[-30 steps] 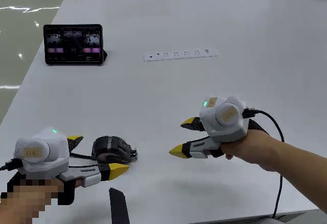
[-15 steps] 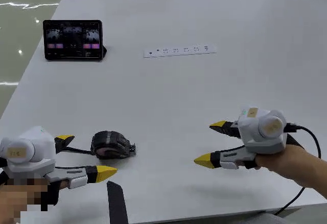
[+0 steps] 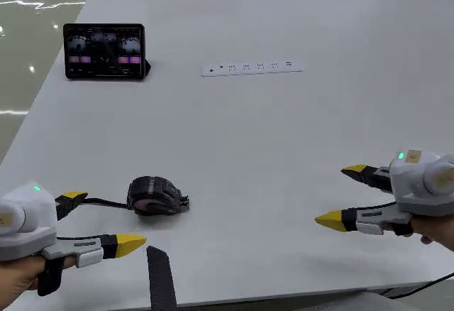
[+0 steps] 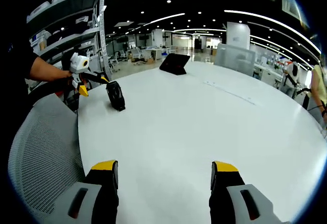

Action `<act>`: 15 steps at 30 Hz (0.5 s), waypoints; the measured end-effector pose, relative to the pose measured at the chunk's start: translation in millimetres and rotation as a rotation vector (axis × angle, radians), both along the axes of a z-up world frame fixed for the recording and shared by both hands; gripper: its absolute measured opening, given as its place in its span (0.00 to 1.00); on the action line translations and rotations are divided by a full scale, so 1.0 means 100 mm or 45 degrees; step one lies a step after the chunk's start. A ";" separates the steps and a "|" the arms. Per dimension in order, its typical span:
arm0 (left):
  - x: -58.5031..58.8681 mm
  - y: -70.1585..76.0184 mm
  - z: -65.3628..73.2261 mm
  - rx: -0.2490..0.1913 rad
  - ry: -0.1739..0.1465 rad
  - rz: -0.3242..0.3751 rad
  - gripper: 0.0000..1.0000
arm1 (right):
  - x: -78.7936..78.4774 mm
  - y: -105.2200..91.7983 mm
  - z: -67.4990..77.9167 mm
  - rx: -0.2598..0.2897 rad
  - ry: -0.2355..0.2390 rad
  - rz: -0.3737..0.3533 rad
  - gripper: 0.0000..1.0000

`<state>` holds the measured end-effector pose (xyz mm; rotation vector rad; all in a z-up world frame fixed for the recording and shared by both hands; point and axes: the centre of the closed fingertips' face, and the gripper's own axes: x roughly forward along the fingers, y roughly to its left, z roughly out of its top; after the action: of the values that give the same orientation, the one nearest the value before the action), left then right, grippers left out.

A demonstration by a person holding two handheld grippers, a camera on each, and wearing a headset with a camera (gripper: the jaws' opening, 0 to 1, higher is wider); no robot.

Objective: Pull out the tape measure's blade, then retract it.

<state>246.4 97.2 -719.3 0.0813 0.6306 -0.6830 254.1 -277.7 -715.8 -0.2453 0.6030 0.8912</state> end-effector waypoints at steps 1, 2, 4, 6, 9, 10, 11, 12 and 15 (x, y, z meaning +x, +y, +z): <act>0.00 0.01 0.01 0.000 0.000 0.001 0.99 | -0.01 -0.05 -0.02 -0.012 -0.002 -0.006 0.73; 0.01 0.02 0.01 0.005 0.002 0.000 0.99 | -0.02 -0.13 -0.03 -0.022 -0.001 -0.019 0.74; 0.01 0.04 0.03 0.011 0.002 -0.004 0.99 | -0.05 -0.23 -0.03 -0.023 0.006 -0.039 0.76; 0.01 0.05 0.03 0.018 0.004 -0.001 0.99 | -0.08 -0.30 -0.03 -0.032 0.007 -0.050 0.78; 0.02 0.08 0.02 0.023 0.007 0.002 0.99 | -0.12 -0.41 -0.02 -0.049 0.003 -0.064 0.81; 0.01 0.09 0.01 0.023 0.009 0.003 0.99 | -0.13 -0.43 -0.02 -0.055 0.004 -0.067 0.82; 0.01 0.09 0.01 0.022 0.008 0.005 0.99 | -0.14 -0.44 -0.02 -0.061 0.005 -0.067 0.83; 0.01 0.09 0.01 0.025 0.008 0.003 0.99 | -0.17 -0.46 -0.03 -0.064 0.009 -0.064 0.84; 0.01 0.09 0.02 0.030 -0.004 -0.007 0.99 | -0.23 -0.45 -0.03 -0.058 0.029 -0.054 0.91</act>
<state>247.7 106.7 -717.1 0.1060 0.6355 -0.6808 230.6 -322.8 -718.6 -0.2626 0.6483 0.8412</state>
